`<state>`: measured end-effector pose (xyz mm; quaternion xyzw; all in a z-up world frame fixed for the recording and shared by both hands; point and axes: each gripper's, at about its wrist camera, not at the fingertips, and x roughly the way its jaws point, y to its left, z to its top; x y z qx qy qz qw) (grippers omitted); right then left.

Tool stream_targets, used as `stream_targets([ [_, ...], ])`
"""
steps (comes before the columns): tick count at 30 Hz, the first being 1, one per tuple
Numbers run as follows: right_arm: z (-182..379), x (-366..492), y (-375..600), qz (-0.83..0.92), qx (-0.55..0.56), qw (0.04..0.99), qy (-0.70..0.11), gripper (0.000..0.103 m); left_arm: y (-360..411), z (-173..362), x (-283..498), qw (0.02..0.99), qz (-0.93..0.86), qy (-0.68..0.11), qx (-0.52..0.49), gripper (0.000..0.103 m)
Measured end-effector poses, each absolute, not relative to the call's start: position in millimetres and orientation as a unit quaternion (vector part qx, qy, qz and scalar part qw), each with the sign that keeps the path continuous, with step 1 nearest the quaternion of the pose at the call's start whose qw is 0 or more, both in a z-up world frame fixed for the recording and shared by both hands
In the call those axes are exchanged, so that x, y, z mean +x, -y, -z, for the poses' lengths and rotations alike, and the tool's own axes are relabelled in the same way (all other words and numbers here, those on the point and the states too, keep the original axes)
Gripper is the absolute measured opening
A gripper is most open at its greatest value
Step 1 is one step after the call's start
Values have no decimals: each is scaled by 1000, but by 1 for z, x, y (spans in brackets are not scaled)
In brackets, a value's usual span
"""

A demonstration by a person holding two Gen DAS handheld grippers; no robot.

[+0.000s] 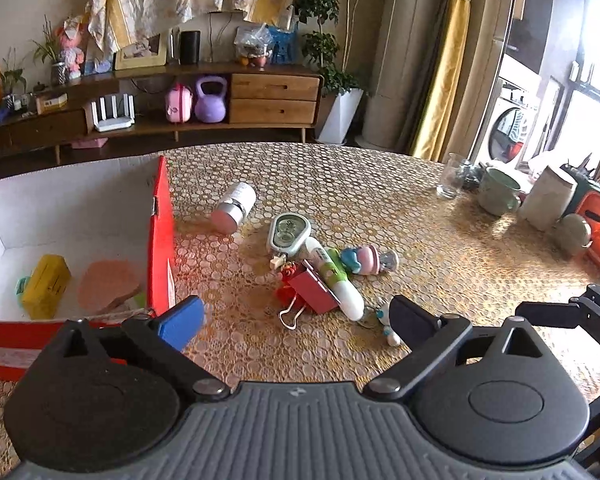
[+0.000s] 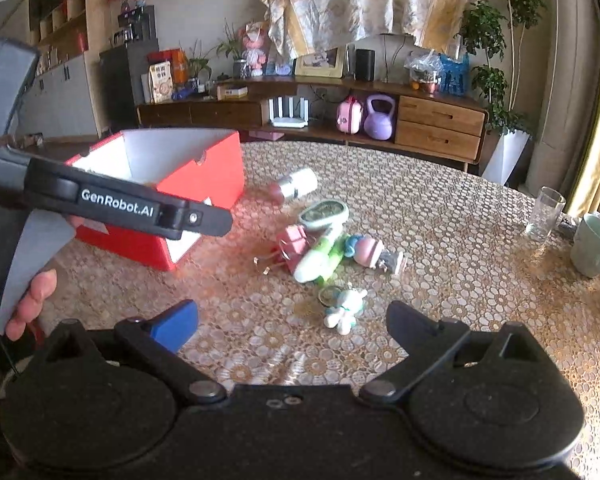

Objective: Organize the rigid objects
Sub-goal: 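Withdraw both open tools from the red box toward remaining table items, then reach left tool to pink binder clip while right tool reaches white astronaut keychain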

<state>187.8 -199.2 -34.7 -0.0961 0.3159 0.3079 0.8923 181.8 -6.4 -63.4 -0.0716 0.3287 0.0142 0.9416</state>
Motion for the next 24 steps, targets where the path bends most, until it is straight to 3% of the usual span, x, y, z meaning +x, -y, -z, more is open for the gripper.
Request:
stream_targets([
  [10, 71, 223, 193, -302, -116, 885, -336, 92, 31, 88, 216, 939, 8, -343, -24, 100],
  [18, 86, 242, 186, -307, -114, 879, -348, 90, 14, 103, 252, 932, -21, -354, -72, 100],
  [24, 95, 255, 180, -304, -115, 877, -353, 81, 12, 112, 274, 928, -44, -365, -67, 99],
])
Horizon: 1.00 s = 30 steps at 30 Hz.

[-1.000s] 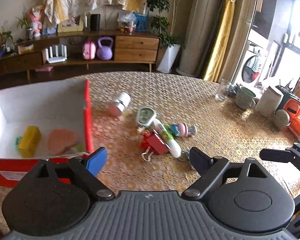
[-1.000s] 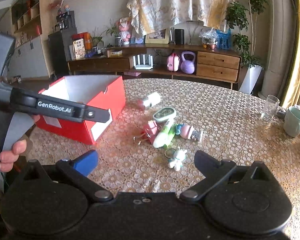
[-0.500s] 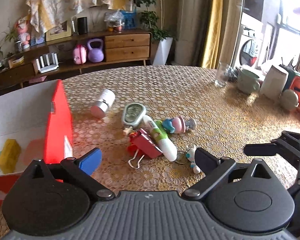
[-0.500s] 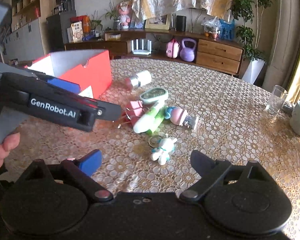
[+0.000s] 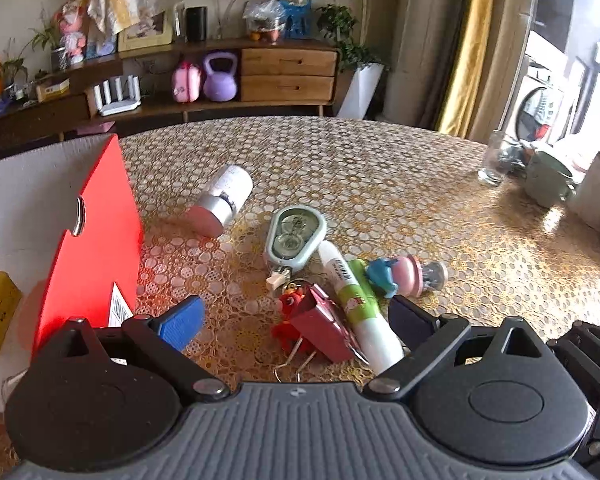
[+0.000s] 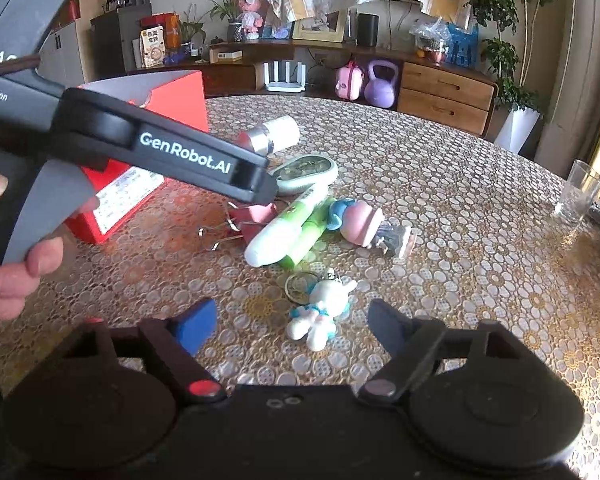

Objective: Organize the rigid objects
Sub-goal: 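Reach left tool to pink binder clip while right tool reaches white astronaut keychain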

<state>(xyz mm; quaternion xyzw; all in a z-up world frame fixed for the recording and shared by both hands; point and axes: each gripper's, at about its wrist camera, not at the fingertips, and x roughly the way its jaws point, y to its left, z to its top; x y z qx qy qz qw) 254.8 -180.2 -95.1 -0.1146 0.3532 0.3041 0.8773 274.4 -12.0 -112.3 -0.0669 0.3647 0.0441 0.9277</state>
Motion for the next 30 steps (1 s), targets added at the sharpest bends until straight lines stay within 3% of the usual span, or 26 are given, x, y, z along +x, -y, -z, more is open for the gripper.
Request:
stream_targets([
  [1, 96, 256, 180, -305, -113, 877, -355, 81, 11, 114, 276, 927, -46, -366, -71, 97],
  [5, 99, 261, 179, -305, -110, 876, -357, 75, 3, 122, 284, 918, -46, -380, -103, 72],
  [9, 102, 266, 179, -299, -102, 878, -360, 72, 1, 127, 290, 913, -43, -387, -120, 66],
  [14, 107, 271, 179, -291, -100, 878, -366, 64, 0, 134, 295, 907, -35, -395, -143, 46],
  [22, 111, 272, 173, -280, -106, 881, -366, 55, 2, 136, 299, 907, -24, -391, -153, 33],
  [24, 110, 272, 172, -275, -108, 883, -364, 47, 2, 136, 299, 907, -26, -390, -155, 31],
  [26, 109, 273, 173, -266, -106, 887, -363, 34, 0, 136, 298, 908, -26, -388, -158, 29],
  [30, 109, 274, 178, -262, -93, 887, -368, 33, -1, 134, 296, 911, -22, -382, -153, 28],
])
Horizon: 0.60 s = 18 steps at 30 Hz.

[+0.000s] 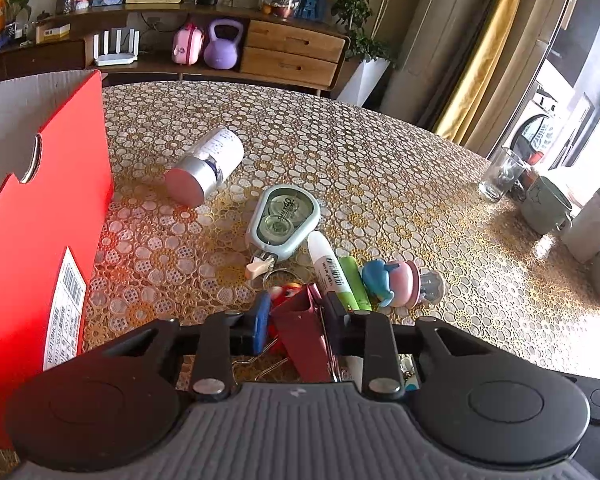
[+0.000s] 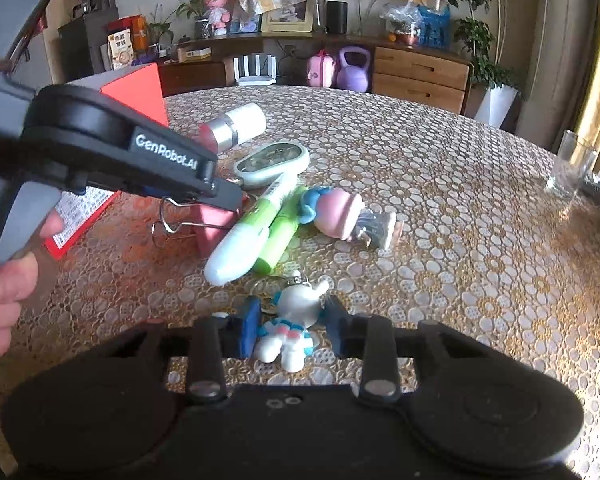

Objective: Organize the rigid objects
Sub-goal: 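Reach left tool to pink binder clip while right tool reaches white astronaut keychain, then close left tool on pink binder clip while right tool grips astronaut keychain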

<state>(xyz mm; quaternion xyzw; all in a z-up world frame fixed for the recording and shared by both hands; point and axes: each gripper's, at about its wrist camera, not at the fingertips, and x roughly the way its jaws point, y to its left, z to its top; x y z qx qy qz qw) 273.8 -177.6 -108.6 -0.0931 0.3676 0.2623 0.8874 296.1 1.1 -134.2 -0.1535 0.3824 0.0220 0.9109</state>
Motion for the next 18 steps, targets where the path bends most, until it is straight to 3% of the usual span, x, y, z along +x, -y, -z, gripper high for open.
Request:
stream_targets([
  [18, 66, 244, 198, -269, -53, 895, -351, 33, -4, 109, 260, 916, -8, -380, -131, 28],
])
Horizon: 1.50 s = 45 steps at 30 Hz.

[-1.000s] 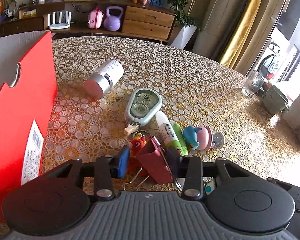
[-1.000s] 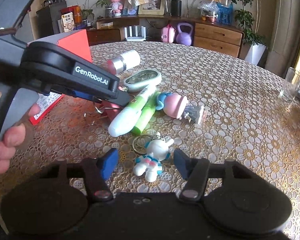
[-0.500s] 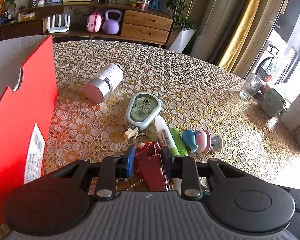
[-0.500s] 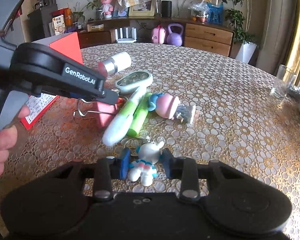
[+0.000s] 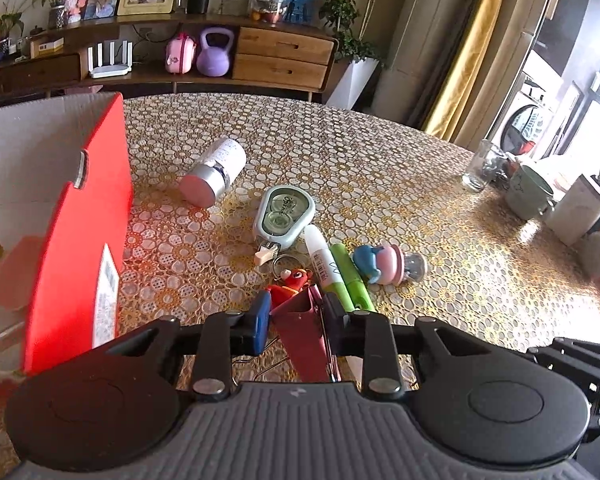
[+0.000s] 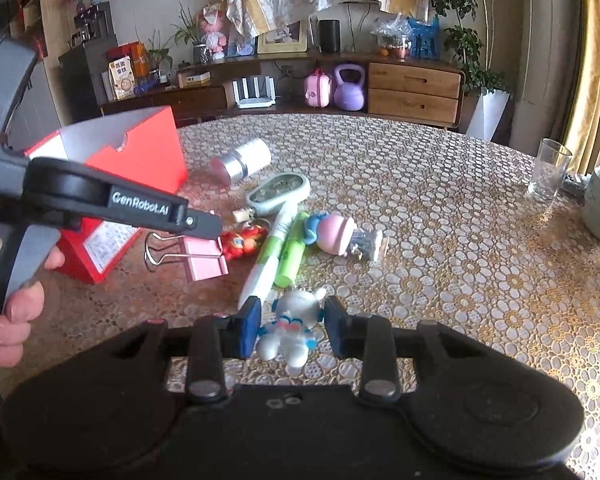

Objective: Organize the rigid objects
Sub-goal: 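Close left tool on pink binder clip while right tool grips astronaut keychain, then carry pink clip with left tool while right tool carries keychain over red box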

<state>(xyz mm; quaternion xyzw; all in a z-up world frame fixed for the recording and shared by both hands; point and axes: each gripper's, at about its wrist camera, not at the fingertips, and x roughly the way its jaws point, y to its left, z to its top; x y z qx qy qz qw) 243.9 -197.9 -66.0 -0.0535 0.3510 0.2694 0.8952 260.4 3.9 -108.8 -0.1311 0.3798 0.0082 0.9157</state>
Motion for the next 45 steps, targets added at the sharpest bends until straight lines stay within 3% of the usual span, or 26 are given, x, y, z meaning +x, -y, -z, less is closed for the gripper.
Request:
stream_targets([
  [27, -56, 202, 135, -330, -73, 901, -273, 33, -64, 8, 178, 941, -3, -327, -91, 28],
  [45, -68, 212, 6, -399, -123, 871, -260, 33, -187, -11, 153, 937, -81, -329, -83, 28],
])
